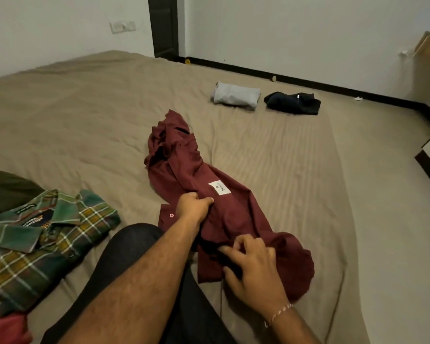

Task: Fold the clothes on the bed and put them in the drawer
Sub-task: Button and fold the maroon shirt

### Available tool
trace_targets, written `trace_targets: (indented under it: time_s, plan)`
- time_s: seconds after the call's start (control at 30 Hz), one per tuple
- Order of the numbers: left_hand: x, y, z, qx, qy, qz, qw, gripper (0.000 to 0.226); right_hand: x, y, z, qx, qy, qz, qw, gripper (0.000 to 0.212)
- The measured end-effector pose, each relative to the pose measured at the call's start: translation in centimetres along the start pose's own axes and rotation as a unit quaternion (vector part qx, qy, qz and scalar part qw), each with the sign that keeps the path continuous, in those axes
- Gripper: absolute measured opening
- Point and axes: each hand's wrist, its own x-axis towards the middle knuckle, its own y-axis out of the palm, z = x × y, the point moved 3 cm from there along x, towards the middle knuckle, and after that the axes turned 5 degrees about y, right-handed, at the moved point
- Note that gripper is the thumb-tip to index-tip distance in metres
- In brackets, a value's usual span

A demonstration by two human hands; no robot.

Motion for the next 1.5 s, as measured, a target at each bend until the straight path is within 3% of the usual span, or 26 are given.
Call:
trace_targets:
  time_s: [0.1,0.17,0.27,0.33,0.4,0.47,0.57,0.63,0.73,0.8,0.9,1.0,1.13,1.2,1.3,1.4,1.5]
  plan:
    - [-1.7,-1.7,-3.2,-0.063,0.083,-0.058,0.993,0.026,0.1,0.1,0.3,0.112,-0.011,0.028,0.993,0.043]
    - [-2.6,-2.9,-4.8,-0.091,0.147,-0.068,0.983,0.017,0.7,-1.6,0.6,0.224,0.010,-0.028,0.974,0.032]
    - [-3.5,-4.6,-7.2,-0.118,0.205,0.004,0.972,0.003,2.9,-6.1,1.2,0.328,0.059,-0.168,0.928,0.029]
    - [-4.2,-5.4,-9.7,-0.038,0.253,0.115,0.960,0.007,5.5,-9.9,1.7,0.327,0.059,-0.213,0.919,0.039]
    - [-5.6,-6.1,-13.3,0.103,0.310,0.262,0.908,0.009,8.9,-13.5,2.6,0.262,0.004,-0.202,0.944,0.055]
    - [-7.3,-6.6,-17.8,0.205,0.342,0.398,0.826,0.008,12.2,-16.6,3.9,0.173,-0.084,-0.129,0.973,0.064]
    - [-10.4,-7.0,-25.6,0.310,0.397,0.487,0.713,0.011,14.9,-21.1,5.3,0.216,-0.141,0.008,0.966,0.039]
    - [-11.0,-7.2,-29.7,0.364,0.426,0.463,0.687,0.019,15.0,-23.5,5.4,0.290,-0.117,0.048,0.949,0.021]
    - [-10.0,-7.4,-34.7,0.482,0.511,0.308,0.642,0.019,14.5,-27.4,4.4,0.291,-0.072,-0.076,0.951,0.017]
    - [-9.8,-6.9,-37.0,0.483,0.543,0.230,0.647,0.017,14.1,-30.5,3.4,0.285,-0.019,-0.158,0.945,0.015]
    - [-10.7,-5.2,-39.5,0.425,0.599,0.140,0.663,0.019,12.6,-36.0,2.3,0.103,0.047,-0.255,0.960,0.003]
    - [-10.9,-3.7,-40.6,0.396,0.621,0.075,0.673,0.017,10.8,-40.4,1.2,-0.130,0.125,-0.285,0.941,0.013]
    - [-11.4,-2.9,-42.3,0.314,0.620,0.052,0.717,0.016,7.7,-44.1,-3.4,-0.160,0.230,-0.228,0.932,0.013]
    - [-11.8,-3.3,-43.2,0.289,0.609,0.056,0.736,0.014,6.2,-44.5,-5.7,0.008,0.226,-0.209,0.951,0.022]
    - [-11.4,-4.2,-43.2,0.334,0.583,0.058,0.739,0.005,3.6,-43.8,-7.2,0.244,0.177,-0.174,0.938,0.020]
    - [-10.4,-4.6,-41.3,0.449,0.552,0.074,0.699,0.013,1.7,-42.1,-8.3,0.231,0.154,-0.051,0.959,0.015]
    - [-8.7,-4.9,-37.7,0.569,0.505,0.121,0.638,0.010,0.8,-38.5,-10.6,0.130,0.211,0.085,0.965,0.007]
